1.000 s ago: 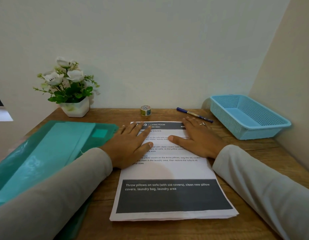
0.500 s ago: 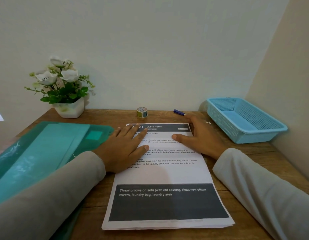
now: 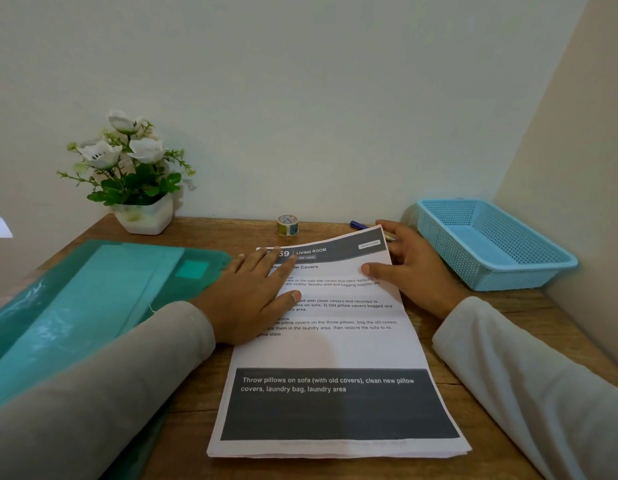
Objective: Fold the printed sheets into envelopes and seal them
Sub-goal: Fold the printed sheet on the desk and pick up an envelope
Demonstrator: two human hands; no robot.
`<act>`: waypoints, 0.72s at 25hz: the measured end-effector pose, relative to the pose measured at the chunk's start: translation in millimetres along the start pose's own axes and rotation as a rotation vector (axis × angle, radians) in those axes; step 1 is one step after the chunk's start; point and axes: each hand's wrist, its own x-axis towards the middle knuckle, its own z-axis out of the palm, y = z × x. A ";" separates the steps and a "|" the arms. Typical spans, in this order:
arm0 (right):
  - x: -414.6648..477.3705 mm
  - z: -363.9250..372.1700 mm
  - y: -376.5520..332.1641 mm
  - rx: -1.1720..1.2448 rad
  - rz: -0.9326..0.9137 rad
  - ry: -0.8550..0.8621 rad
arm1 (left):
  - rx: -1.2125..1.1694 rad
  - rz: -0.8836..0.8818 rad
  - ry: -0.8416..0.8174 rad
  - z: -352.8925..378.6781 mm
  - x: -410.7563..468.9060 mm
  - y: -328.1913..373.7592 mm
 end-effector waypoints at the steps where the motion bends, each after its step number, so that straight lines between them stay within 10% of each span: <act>1: 0.1 0.1 0.1 0.028 0.003 -0.014 | -0.029 -0.005 0.038 -1.2 -0.2 0.3; 7: 0.1 0.4 0.4 0.188 -0.066 -0.014 | -0.382 -0.095 0.387 -11.3 2.1 -10.8; 18: -11.6 -2.2 -17.8 -0.137 -0.302 0.137 | -0.151 0.032 0.685 -18.6 -5.6 -1.5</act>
